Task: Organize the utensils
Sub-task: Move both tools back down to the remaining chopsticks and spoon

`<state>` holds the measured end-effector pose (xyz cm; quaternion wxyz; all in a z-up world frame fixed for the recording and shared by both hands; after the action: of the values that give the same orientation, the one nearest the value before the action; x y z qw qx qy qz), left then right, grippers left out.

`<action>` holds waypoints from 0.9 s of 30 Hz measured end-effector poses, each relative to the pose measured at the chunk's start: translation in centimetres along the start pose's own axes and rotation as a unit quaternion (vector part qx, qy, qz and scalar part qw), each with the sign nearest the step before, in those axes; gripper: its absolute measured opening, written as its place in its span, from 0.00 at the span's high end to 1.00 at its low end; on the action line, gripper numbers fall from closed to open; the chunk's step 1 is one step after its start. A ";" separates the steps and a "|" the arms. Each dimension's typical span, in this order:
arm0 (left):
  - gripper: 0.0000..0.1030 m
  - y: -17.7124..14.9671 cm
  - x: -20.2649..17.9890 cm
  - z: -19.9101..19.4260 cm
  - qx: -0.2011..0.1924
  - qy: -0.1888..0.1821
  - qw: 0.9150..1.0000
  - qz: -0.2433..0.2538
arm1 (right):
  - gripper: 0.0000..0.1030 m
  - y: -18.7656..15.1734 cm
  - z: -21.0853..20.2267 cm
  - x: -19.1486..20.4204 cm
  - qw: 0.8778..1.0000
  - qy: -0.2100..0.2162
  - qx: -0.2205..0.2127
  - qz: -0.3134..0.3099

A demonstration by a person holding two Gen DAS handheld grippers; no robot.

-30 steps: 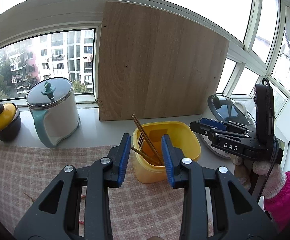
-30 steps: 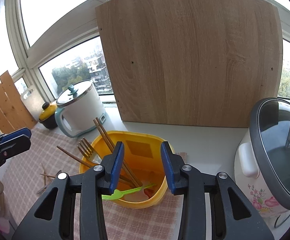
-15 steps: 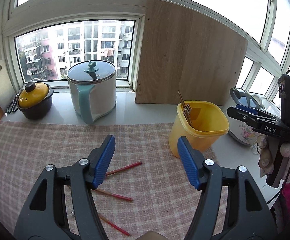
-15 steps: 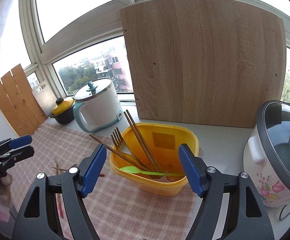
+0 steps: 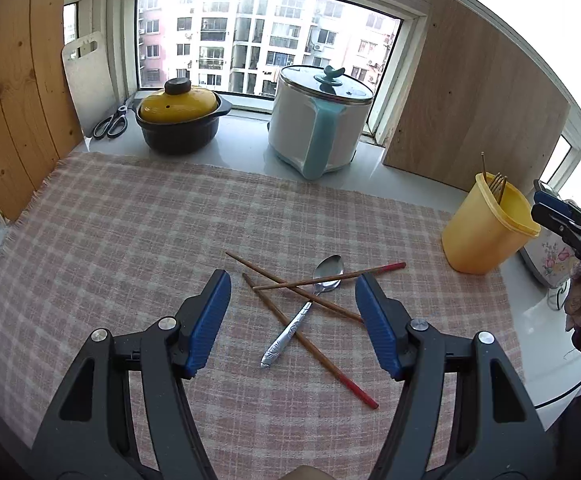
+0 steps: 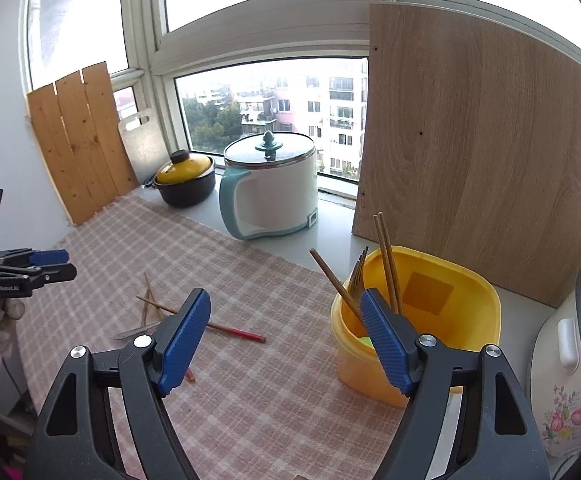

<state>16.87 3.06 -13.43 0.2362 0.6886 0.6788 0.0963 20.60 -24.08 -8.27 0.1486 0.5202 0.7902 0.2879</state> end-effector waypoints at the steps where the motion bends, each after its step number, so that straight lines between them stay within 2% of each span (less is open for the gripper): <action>1: 0.35 -0.4 0.5 0.0 0.002 0.000 1.000 -0.003 | 0.25 0.1 0.4 0.7 1.000 0.001 0.001 -0.012; 8: 0.41 -2.7 2.1 1.2 0.024 -0.002 1.000 -0.012 | 0.25 0.4 4.8 6.3 0.993 0.016 0.057 -0.103; 14: 0.45 -4.5 1.9 2.7 0.045 -0.016 0.999 -0.018 | 0.25 -1.1 9.5 10.3 0.975 0.032 0.145 -0.167; 20: 0.50 -5.8 1.2 4.5 0.066 -0.024 0.997 -0.017 | 0.25 -2.1 13.5 12.1 0.957 0.032 0.191 -0.214; 27: 0.56 -5.7 1.3 5.4 0.074 -0.028 0.997 -0.025 | 0.25 -2.4 17.2 13.2 0.941 0.023 0.228 -0.251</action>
<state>14.34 3.06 -20.96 0.2062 0.6895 0.6940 0.0205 22.59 -7.62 -22.49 0.0749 0.3184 0.9427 0.0655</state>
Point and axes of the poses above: each gripper's, at about its wrist camera, not at the fingertips, and z roughly the way its jaws point, x to its left, y to its top, the point moved 9 cm from there along z, roughly the way its jaws point, and after that the axes turned 13 degrees about x, right-handed, at the moved point
